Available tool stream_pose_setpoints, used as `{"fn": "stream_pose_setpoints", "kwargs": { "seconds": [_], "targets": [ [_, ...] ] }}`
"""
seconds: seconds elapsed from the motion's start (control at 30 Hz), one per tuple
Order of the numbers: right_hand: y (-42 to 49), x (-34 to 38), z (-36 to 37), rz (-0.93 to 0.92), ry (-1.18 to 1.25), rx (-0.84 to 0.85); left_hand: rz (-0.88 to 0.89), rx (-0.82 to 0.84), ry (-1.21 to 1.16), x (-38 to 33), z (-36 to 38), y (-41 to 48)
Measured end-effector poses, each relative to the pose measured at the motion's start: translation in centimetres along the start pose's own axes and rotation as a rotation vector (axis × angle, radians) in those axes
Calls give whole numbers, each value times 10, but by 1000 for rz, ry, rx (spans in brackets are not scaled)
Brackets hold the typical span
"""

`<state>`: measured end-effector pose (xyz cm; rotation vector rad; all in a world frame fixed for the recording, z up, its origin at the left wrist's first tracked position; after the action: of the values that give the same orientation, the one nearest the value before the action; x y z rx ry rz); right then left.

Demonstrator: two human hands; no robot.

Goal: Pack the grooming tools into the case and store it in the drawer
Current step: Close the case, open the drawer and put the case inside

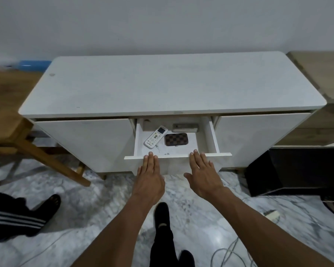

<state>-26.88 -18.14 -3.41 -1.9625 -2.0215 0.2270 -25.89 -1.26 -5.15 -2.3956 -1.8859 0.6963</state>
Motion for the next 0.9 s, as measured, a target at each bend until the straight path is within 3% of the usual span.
{"fn": "stream_pose_setpoints", "kwargs": {
  "seconds": [0.3,0.7,0.9],
  "targets": [
    [75,-8,-33,43,-62,-7,69,-117,-30,3,-27,79],
    [144,-14,-52,86,-26,-5,125,-122,-51,15,-48,147],
    [155,-13,-61,75,24,-106,137,-107,-22,17,-52,158]
  ]
}}
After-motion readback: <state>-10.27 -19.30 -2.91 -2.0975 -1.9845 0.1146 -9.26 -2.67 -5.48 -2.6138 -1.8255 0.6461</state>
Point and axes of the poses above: each hand's wrist, its own y-axis towards the middle knuckle, its own z-axis out of the palm, x = y × z, the point moved 6 cm from there along y, towards the middle knuckle, and after that the axes turned 9 degrees about -y, right-handed, at the moved point
